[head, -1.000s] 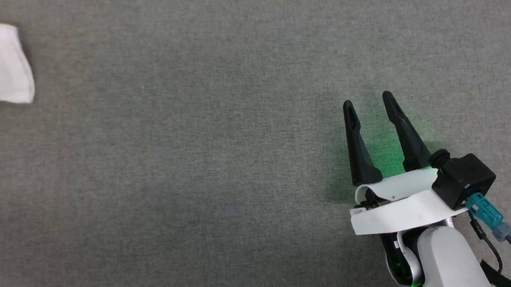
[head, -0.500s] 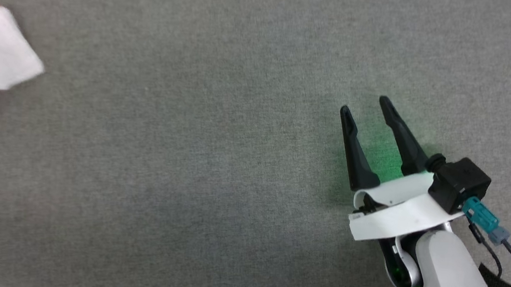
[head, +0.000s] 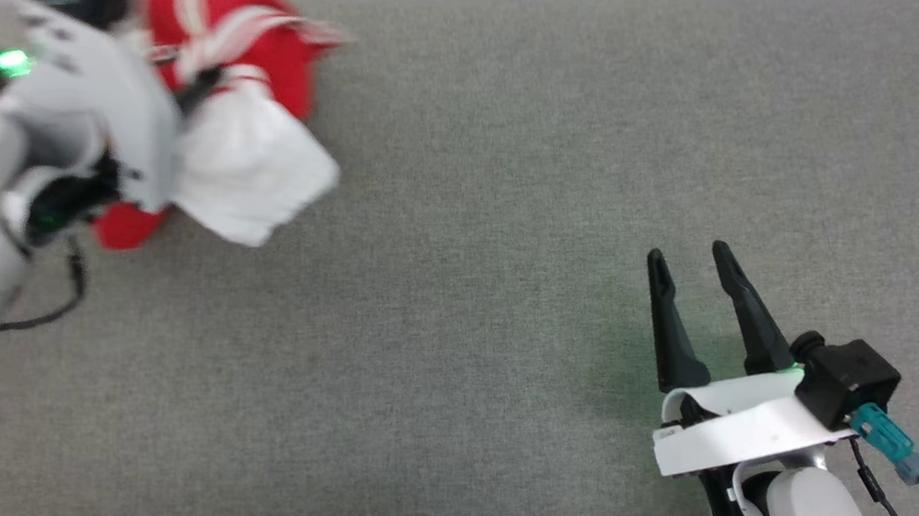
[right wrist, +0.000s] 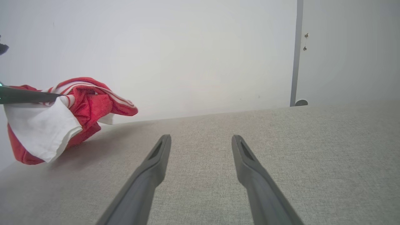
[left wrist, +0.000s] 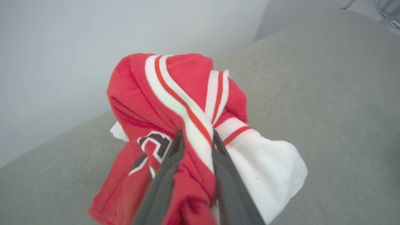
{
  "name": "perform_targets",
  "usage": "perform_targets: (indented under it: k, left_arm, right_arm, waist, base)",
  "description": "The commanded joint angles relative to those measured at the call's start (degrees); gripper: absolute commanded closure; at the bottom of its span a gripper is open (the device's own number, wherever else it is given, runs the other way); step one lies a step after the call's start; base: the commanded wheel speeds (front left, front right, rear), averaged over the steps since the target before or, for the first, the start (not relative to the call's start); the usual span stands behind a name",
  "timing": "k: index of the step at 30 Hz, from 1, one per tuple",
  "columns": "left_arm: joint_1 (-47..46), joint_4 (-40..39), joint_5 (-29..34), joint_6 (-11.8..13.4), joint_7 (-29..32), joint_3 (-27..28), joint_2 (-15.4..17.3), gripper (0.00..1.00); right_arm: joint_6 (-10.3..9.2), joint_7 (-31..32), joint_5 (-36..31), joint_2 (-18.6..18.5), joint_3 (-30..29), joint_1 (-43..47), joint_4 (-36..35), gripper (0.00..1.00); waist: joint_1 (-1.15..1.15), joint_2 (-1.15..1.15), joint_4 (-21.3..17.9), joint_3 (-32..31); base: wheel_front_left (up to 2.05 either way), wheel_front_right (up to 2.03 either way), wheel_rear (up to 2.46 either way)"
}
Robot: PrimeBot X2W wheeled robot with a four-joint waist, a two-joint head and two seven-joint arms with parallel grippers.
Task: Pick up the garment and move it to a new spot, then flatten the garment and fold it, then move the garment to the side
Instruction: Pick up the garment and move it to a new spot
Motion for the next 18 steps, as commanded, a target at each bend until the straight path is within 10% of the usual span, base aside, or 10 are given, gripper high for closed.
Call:
perform_targets:
  k: [1, 11, 18]
  left_arm:
    - [-0.92, -1.69, 0.29, -0.14, -0.23, -1.54, -0.24, 1.0]
    - [-14.17, -17.89, 3.88, -0.06, -3.13, -24.88, -5.82, 1.0]
    - [-13.5, -24.99, 15.72, -0.06, -0.26, -27.97, -7.0, 1.0]
  right_arm:
    - [-0.06, -0.01, 0.45, 0.07, -0.42, 0.72, -0.24, 0.0]
    - [-0.06, -0.02, 4.24, 0.28, -3.66, -0.85, -4.01, 0.0]
    - [-0.06, -0.02, 8.95, 0.32, -5.33, -0.71, -6.89, 0.0]
  waist:
    - [0.0, 0.0, 0.21, -1.31]
    - [0.0, 0.0, -8.22, 5.01]
    - [0.0, 0.0, -15.7, 9.46]
  base:
    - [0.0, 0.0, 0.0]
    - [0.0, 0.0, 0.0]
    - [0.0, 0.0, 0.0]
